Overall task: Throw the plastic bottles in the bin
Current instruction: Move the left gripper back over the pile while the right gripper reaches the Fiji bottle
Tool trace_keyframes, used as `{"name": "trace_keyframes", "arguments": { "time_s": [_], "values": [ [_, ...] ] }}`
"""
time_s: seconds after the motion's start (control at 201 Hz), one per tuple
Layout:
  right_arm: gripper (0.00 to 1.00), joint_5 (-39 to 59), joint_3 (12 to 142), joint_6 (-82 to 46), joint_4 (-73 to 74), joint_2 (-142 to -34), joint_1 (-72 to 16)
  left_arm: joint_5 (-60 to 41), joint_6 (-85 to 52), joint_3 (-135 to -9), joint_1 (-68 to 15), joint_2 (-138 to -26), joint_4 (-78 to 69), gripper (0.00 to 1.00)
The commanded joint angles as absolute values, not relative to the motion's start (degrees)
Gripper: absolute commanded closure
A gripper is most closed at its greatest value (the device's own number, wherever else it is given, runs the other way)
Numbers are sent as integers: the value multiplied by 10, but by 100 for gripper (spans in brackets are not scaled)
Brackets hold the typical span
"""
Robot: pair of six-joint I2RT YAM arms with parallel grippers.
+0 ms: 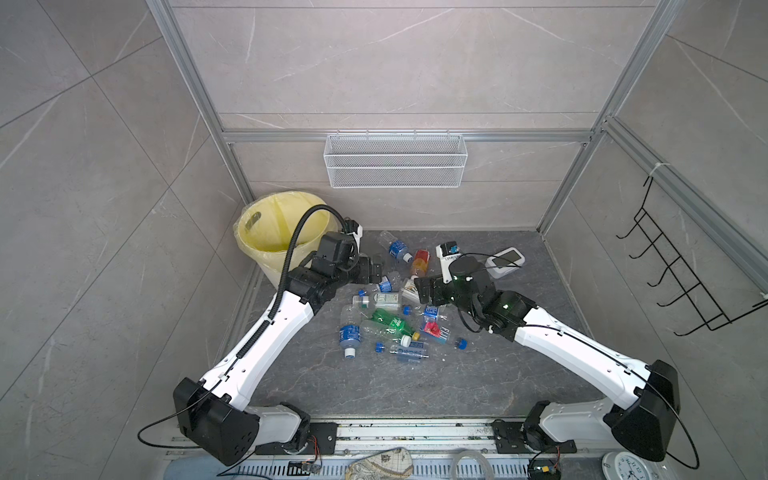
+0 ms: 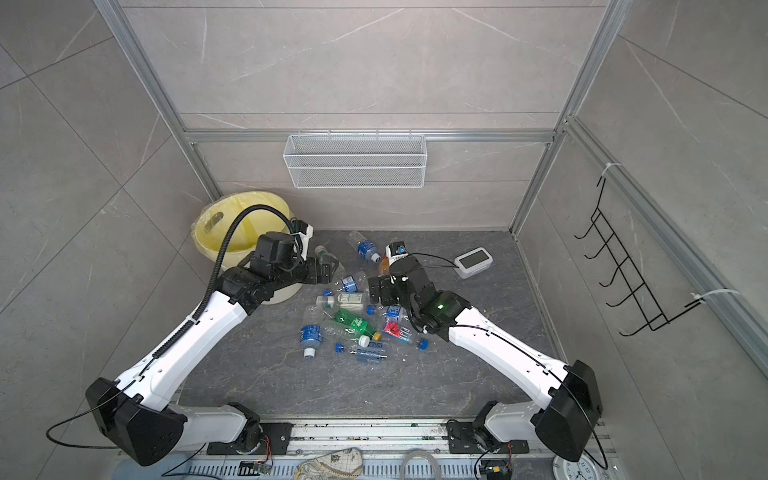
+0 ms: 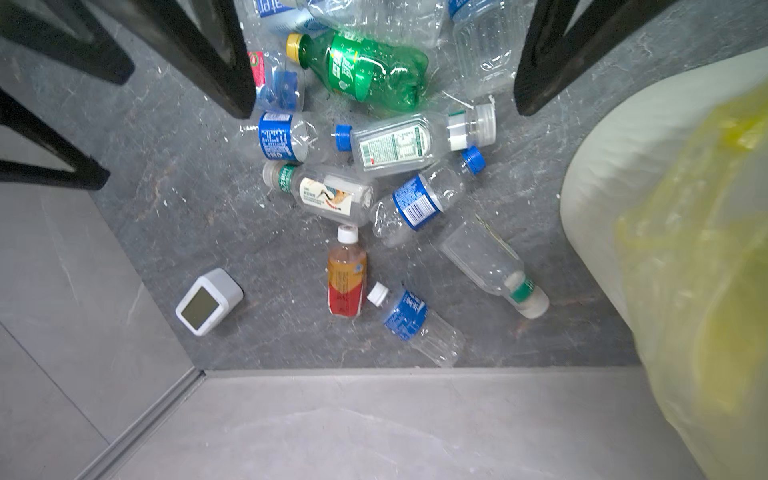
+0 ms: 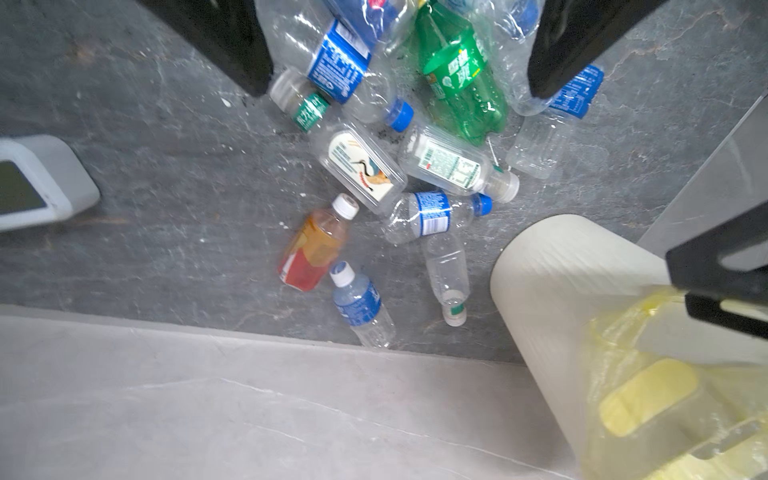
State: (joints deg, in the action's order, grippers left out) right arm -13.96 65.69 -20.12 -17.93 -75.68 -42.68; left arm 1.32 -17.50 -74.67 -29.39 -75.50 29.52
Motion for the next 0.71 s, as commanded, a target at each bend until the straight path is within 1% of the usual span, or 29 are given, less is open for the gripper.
{"name": "trace_keyframes", "arguments": {
  "time_s": [0.0, 0.159, 0.498, 0.702],
  "values": [
    [1, -145, 624, -234, -217, -745, -413, -23, -201, -721, -305, -734, 224, 0],
    [1, -142, 579, -251, -228, -740, -404, -39, -223, -687, -329, -753, 198, 0],
    [1, -122, 475, -280, -222, -715, -399, -106, -282, -685, -329, -811, 189, 0],
    [1, -95, 435, -290, -207, -715, -399, -115, -292, -685, -330, -824, 189, 0]
  ]
}}
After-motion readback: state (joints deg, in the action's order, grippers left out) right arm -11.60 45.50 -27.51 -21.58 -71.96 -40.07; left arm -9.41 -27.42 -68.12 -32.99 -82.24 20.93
